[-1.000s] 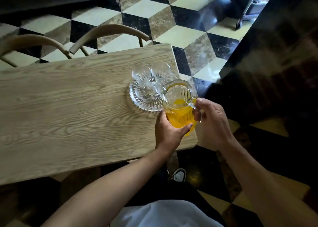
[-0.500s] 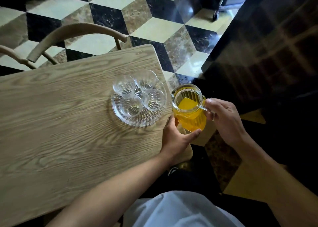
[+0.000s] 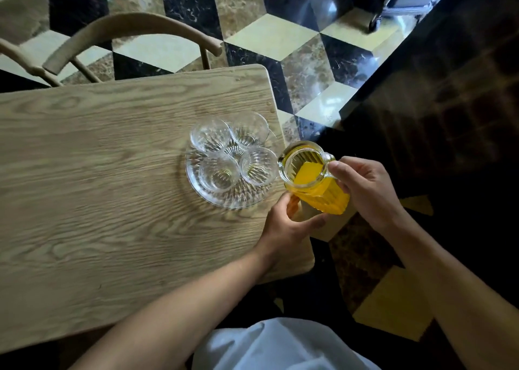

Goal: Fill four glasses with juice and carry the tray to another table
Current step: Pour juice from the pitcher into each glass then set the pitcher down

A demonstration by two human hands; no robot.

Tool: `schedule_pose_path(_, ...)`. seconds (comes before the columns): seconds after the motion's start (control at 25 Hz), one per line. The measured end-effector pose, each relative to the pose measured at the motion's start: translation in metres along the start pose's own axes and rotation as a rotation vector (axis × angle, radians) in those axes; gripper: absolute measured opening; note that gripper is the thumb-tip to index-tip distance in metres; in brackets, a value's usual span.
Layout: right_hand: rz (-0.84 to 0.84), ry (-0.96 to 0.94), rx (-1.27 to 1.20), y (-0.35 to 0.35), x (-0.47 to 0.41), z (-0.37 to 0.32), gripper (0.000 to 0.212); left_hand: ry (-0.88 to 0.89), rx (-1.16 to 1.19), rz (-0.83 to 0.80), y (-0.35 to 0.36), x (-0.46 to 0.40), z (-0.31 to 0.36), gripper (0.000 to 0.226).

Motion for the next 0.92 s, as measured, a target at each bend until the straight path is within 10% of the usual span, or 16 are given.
schedule_pose_path(0.92, -0.266, 0.008, 0.327, 0.015, -0.051, 0.008, 0.056, -0.112, 0.537, -0.05, 0.042, -0.022, -0.005, 0.055)
Point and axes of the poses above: each hand's wrist, its own x-axis away from the middle knuckle, its own y-axis out of the palm, z = x × y, the point moved 6 cm from there along -x, towards the middle knuckle, and after that the axes turned 11 degrees about -y, right-handed, at the moved point
